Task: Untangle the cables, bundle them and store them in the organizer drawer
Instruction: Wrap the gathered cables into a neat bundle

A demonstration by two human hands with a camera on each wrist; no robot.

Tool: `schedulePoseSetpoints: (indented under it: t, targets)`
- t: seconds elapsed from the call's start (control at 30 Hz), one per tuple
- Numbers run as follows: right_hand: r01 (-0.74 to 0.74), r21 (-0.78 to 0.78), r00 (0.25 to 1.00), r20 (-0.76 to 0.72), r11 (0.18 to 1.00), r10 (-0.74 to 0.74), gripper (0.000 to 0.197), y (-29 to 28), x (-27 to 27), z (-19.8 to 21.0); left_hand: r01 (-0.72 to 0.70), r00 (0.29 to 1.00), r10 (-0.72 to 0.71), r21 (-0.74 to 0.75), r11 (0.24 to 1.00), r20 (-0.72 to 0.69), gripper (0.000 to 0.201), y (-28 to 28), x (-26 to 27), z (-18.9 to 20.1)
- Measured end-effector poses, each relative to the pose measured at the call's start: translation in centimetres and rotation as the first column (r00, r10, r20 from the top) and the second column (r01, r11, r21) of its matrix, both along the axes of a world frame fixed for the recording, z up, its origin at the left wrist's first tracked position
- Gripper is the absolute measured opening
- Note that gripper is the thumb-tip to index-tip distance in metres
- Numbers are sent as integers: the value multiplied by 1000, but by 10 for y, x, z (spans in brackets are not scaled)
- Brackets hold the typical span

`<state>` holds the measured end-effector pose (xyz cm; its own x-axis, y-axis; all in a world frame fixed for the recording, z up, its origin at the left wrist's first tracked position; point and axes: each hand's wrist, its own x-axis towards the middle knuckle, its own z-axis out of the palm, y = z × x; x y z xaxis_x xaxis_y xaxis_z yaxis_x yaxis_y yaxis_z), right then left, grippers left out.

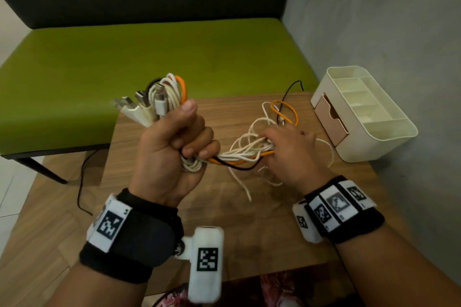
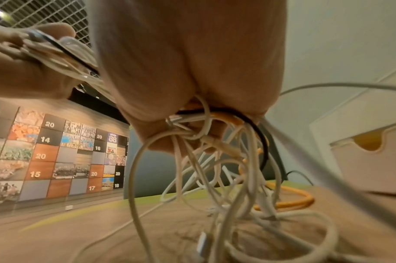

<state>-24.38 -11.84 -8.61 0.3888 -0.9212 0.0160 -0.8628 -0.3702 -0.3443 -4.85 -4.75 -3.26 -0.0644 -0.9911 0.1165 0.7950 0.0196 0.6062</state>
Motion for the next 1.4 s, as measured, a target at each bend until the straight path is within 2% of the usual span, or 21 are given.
schedulePoseSetpoints:
  t: [0.1,0.2,0.3,0.37,0.43,0.5,0.6,0.63,0.67,0.7,0.77,0.8,0.87,0.93,1.07,1.17,1.2,1.27,1.33,1.37,1.4]
  targets:
    - [5,-56,1000,20,998,-4,64,-7,-2,-5,-52,999,52,12,999,12,42,-1,4,0]
    - [-27,66,996,-84,997,33,103,-11,-15,-7,-145,989,145,48,988,13,36,-2,15,1]
    - [-47,166,989,-131,985,70,122,-18,-40,-1,-286,958,285,103,953,19,32,-4,31,1]
    - [-29,178,991,-125,984,52,131,-18,-51,5,-342,940,341,125,932,24,32,-6,35,0]
    - [-53,167,996,-65,985,64,130,-12,-54,12,-358,934,357,130,925,33,32,-7,33,-1]
    - [-123,120,991,66,985,116,112,-4,-47,22,-356,935,353,130,925,45,33,-8,27,-3]
    - [-190,-81,922,328,979,206,55,12,-28,30,-346,938,340,126,930,64,32,-9,21,-4]
    - [-183,-111,898,386,977,212,35,17,-20,32,-345,939,339,124,931,67,32,-10,20,-4]
    - [-169,-77,893,409,983,186,24,22,-13,34,-346,938,340,123,930,67,33,-10,19,-4]
    - [-153,7,913,383,988,139,23,27,-6,34,-348,937,342,121,930,68,33,-10,19,-4]
    - [-119,205,981,172,971,84,35,35,5,32,-351,936,345,119,929,75,33,-9,19,-4]
    - [-83,258,996,59,963,70,44,38,9,27,-350,936,342,119,929,80,33,-9,18,-4]
    - [35,258,996,-88,965,-13,65,42,17,17,-335,942,328,125,934,78,32,-9,17,-5]
    - [118,180,990,-96,977,-103,67,39,22,8,-311,950,306,132,941,58,31,-8,15,-6]
    - [192,75,979,47,978,-196,30,22,18,8,-294,956,289,112,949,55,33,-6,14,-4]
    - [238,-45,967,105,970,-232,19,10,4,9,-301,953,296,104,948,56,34,-6,17,-4]
    - [240,-87,965,126,967,-229,22,6,0,7,-305,952,300,105,947,57,34,-7,17,-5]
    - [218,-64,971,117,974,-209,45,1,-9,6,-324,946,317,109,940,71,34,-10,18,-7]
    - [201,134,977,41,970,-208,75,2,-15,12,-357,933,348,118,927,90,33,-13,19,-10]
    - [198,228,980,-11,953,-201,84,5,-17,18,-376,925,366,123,918,102,33,-14,19,-11]
    - [198,281,980,-57,939,-190,84,8,-20,25,-396,917,382,127,910,116,33,-15,20,-12]
